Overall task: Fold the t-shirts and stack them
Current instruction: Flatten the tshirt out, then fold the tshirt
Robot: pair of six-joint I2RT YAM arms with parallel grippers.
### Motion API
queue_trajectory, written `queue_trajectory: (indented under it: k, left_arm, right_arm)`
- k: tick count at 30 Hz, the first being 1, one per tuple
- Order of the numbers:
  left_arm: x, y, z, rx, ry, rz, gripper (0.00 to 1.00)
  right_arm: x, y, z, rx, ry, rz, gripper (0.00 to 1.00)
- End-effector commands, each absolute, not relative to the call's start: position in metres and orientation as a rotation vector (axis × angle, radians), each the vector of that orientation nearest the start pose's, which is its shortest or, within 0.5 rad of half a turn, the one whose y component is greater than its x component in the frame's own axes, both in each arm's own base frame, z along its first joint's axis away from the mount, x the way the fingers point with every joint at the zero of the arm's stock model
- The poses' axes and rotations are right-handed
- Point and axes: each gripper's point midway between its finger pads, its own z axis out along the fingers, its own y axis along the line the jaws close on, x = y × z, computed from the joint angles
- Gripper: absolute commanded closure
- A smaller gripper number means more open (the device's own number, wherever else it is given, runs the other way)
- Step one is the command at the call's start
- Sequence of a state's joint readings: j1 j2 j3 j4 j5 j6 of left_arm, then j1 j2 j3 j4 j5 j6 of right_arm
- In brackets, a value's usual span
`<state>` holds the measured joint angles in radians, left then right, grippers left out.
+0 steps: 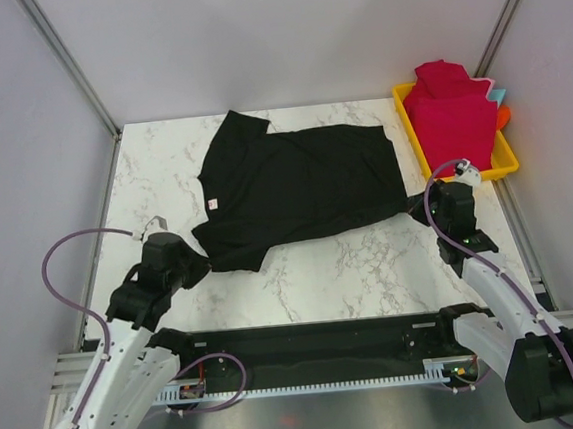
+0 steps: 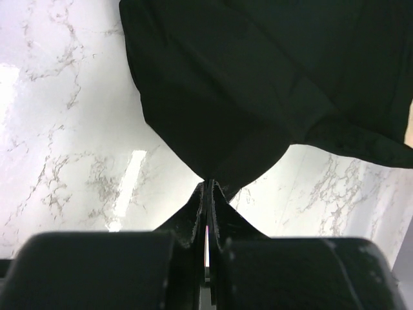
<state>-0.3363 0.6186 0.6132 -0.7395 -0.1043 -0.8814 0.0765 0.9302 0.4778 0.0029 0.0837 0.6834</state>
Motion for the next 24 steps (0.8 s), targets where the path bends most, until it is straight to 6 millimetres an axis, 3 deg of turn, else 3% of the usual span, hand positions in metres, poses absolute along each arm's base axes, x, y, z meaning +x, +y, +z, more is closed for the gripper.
queue_trajectory:
  k: [1, 6, 10, 12, 17, 23, 24]
  left_arm:
    - [0.194, -0.077, 0.169, -0.736, 2.172, -0.516, 0.98]
    - [0.182, -0.072, 0.198, -0.720, 2.109, -0.557, 0.98]
    - [0.177, -0.064, 0.227, -0.713, 2.016, -0.567, 0.98]
    - [0.180, -0.063, 0.230, -0.723, 2.007, -0.559, 0.98]
    - [0.205, -0.073, 0.227, -0.715, 2.069, -0.525, 0.98]
    - [0.249, -0.084, 0.226, -0.708, 2.110, -0.466, 0.98]
    - [0.259, -0.087, 0.222, -0.709, 2.138, -0.441, 0.98]
  right_arm:
    - [0.308, 0.039, 0.127, 0.640, 1.964, 0.397, 1.00]
    - [0.286, 0.035, 0.108, 0.688, 2.021, 0.370, 1.00]
    - [0.270, 0.039, 0.106, 0.692, 2.016, 0.413, 0.99]
    - [0.266, 0.040, 0.105, 0.686, 2.013, 0.423, 0.95]
    - [0.272, 0.033, 0.110, 0.694, 2.009, 0.376, 0.94]
    - [0.299, 0.029, 0.114, 0.698, 2.041, 0.318, 1.00]
    - [0.303, 0.029, 0.108, 0.703, 2.070, 0.302, 1.00]
